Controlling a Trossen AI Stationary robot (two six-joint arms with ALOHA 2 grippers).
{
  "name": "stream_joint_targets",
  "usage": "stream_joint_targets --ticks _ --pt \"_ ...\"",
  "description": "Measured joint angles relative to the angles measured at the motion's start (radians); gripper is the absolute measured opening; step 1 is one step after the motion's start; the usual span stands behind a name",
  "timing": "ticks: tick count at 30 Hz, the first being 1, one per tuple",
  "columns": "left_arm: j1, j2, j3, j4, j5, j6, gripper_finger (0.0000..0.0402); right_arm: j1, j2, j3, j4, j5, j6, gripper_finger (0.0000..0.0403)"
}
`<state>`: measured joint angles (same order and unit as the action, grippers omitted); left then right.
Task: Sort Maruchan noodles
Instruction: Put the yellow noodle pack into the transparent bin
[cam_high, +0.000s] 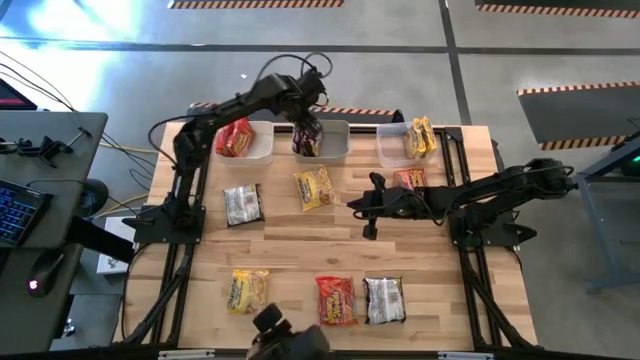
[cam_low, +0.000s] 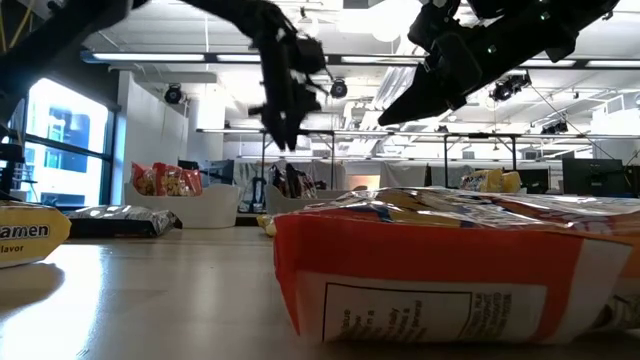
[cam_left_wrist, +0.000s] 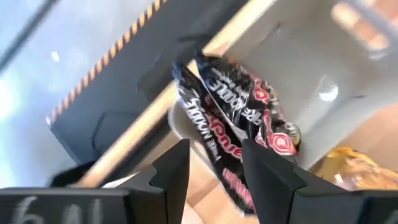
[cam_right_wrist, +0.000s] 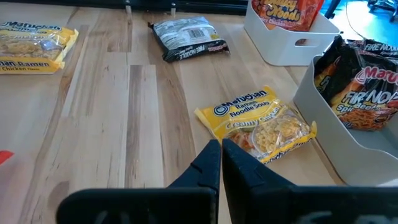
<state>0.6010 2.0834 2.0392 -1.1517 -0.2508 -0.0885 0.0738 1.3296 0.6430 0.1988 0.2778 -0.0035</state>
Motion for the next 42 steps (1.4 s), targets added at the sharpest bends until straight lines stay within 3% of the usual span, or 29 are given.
stream_joint_targets --ticks 4,7,12,19,23,26,31,37,42 --pt "-0.039 -0.113 -0.032 0.049 -0.001 0.038 0.0138 0.000 0.000 -0.001 0.001 0.012 -0.006 0.0000" --pt "-0.084 -0.228 -0.151 0.208 0.006 0.057 0.0138 0.000 0.001 -0.004 0.001 0.030 -0.021 0.0000" --pt "-0.181 -0.444 -0.500 0.596 0.045 0.066 0.0138 0.001 0.001 -0.012 0.054 0.036 -0.025 0.0000" --pt "-0.346 -0.677 -1.005 1.126 0.068 0.018 0.0138 -0.002 0.001 -0.225 0.538 -0.007 -0.076 0.0000" --pt "-0.426 -0.745 -1.210 1.348 0.066 -0.020 0.0138 -0.002 0.001 -0.297 0.664 0.003 -0.076 0.0000" --pt "-0.463 -0.760 -1.300 1.397 0.067 -0.076 0.0138 -0.002 0.001 -0.293 0.665 0.003 -0.064 0.0000" --pt "-0.498 -0.725 -1.361 1.322 0.063 -0.149 0.0139 -0.010 0.001 -0.238 0.613 0.003 -0.057 0.0000" --pt "-0.536 -0.592 -1.362 1.278 0.060 -0.197 0.0154 -0.010 0.001 -0.161 0.415 0.003 -0.056 0.0000" --pt "-0.568 -0.469 -1.362 1.275 0.026 -0.218 0.0177 -0.008 0.001 -0.144 0.378 0.003 -0.031 0.0000"
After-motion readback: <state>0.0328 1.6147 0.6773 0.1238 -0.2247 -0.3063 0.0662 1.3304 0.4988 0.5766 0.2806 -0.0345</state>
